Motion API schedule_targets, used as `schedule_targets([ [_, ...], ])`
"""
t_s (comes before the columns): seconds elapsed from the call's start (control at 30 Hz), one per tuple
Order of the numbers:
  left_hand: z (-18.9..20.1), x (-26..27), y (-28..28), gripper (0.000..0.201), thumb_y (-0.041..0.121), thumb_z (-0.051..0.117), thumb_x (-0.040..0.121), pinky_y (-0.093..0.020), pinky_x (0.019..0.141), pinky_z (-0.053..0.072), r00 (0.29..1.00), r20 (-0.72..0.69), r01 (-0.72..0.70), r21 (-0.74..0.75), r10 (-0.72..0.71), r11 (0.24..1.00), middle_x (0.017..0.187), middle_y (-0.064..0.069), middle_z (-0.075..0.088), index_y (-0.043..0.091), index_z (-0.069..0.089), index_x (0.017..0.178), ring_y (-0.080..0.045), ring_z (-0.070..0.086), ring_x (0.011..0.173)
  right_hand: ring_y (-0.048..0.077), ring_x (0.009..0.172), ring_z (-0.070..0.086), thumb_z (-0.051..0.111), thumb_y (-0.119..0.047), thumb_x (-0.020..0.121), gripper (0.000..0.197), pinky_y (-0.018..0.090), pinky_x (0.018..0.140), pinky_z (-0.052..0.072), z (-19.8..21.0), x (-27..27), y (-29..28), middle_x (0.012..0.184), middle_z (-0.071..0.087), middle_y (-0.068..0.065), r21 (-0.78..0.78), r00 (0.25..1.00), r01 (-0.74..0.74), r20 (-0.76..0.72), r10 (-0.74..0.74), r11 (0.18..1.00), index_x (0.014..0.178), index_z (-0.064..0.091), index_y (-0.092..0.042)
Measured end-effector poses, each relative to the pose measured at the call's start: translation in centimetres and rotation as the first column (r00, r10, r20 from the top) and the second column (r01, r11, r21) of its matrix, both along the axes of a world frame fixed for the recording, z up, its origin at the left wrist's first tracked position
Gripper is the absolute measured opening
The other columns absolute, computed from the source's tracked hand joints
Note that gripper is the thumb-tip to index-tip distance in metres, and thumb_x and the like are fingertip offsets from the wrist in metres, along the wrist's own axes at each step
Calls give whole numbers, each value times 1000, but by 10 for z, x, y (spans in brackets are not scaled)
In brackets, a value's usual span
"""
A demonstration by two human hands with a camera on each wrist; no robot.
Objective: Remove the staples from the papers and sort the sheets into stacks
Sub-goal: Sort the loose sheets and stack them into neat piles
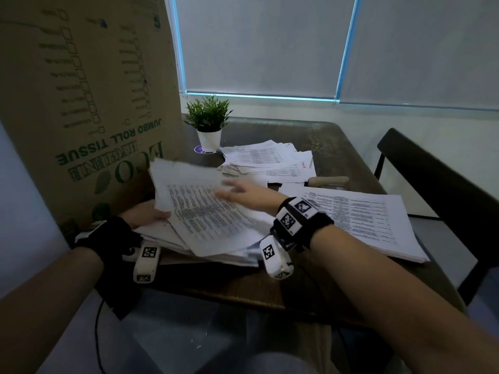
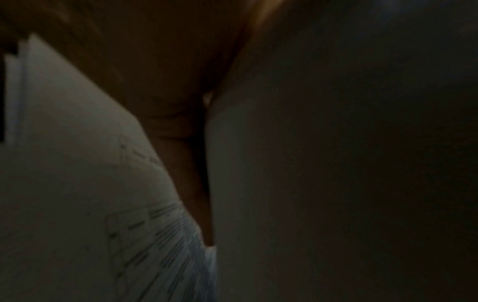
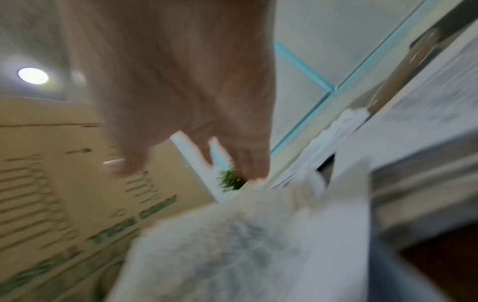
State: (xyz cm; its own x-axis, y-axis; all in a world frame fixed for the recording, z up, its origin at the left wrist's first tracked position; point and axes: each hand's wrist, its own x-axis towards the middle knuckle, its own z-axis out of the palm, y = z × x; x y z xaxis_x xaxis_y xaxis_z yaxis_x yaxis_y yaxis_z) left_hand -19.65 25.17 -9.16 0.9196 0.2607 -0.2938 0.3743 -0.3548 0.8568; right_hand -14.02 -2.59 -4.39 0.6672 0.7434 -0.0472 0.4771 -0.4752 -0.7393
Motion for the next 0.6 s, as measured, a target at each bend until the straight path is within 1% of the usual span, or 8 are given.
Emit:
schedule_targets([
  [0.07, 10, -5, 1, 43, 5, 56, 91, -42, 102, 40, 990, 136, -35, -58, 43, 998, 131, -9, 54, 2, 46, 133, -30, 54, 115, 27, 137, 40, 55, -50, 95, 75, 40, 108, 36, 1, 18, -15, 155, 35, 11, 168, 938, 345, -15, -347, 924, 153, 24, -12],
  [0.13, 24, -10, -9, 43, 5, 55, 92, -37, 91, 43, 951, 289, -83, -92, 107, 992, 125, -8, 55, 5, 45, 133, -25, 55, 106, 28, 143, 32, 64, -50, 90, 91, 41, 114, 31, 0, 36, -27, 159, 27, 10, 267, 821, 572, -183, -541, 776, 155, 14, -9],
  [0.2, 39, -9, -19, 41, 10, 55, 93, -34, 85, 44, 887, 432, -116, -128, 161, 985, 121, -6, 57, 9, 46, 133, -22, 56, 102, 25, 132, 45, 68, -54, 85, 94, 39, 108, 39, 0, 49, -35, 151, 39, 7, 280, 794, 601, -319, -518, 748, 152, 22, -6],
  [0.3, 57, 3, -32, 47, 24, 59, 92, -36, 92, 47, 796, 568, -120, -191, 209, 974, 126, -5, 59, 11, 46, 135, -21, 60, 105, 25, 105, 68, 70, -46, 86, 58, 40, 96, 53, 12, 46, -40, 121, 69, 8, 350, 827, 468, -497, -262, 812, 126, 61, -6],
  [0.37, 62, 8, -48, 57, 38, 63, 87, -30, 91, 47, 782, 592, -68, -231, 196, 971, 126, 3, 59, 18, 46, 138, -13, 61, 105, 29, 101, 70, 71, -35, 87, 43, 42, 93, 55, 24, 38, -42, 110, 73, 12, 430, 817, 440, -556, -152, 788, 119, 67, -6],
  [0.47, 56, 18, -80, 47, 23, 62, 88, -34, 94, 48, 815, 573, 42, -202, 84, 978, 124, 0, 60, 16, 50, 133, -14, 61, 106, 23, 86, 71, 73, -32, 87, 37, 32, 73, 57, 38, 39, -56, 97, 74, 8, 415, 882, 436, -371, -289, 798, 112, 67, -6],
  [0.53, 47, 29, -95, 44, 14, 61, 90, -39, 99, 45, 826, 551, 19, -240, 120, 971, 127, -8, 59, 6, 52, 132, -22, 60, 110, 23, 73, 66, 67, -32, 89, 28, 25, 63, 50, 43, 45, -77, 85, 71, 10, 324, 884, 466, -212, -417, 823, 98, 67, -5],
  [0.6, 39, 41, -113, 44, 17, 63, 88, -40, 98, 46, 814, 536, -40, -332, 223, 942, 125, -9, 60, 3, 53, 129, -24, 60, 110, 23, 68, 54, 58, -20, 89, 16, 21, 53, 40, 43, 55, -101, 74, 54, 16, 209, 863, 499, -26, -505, 841, 84, 61, -5],
])
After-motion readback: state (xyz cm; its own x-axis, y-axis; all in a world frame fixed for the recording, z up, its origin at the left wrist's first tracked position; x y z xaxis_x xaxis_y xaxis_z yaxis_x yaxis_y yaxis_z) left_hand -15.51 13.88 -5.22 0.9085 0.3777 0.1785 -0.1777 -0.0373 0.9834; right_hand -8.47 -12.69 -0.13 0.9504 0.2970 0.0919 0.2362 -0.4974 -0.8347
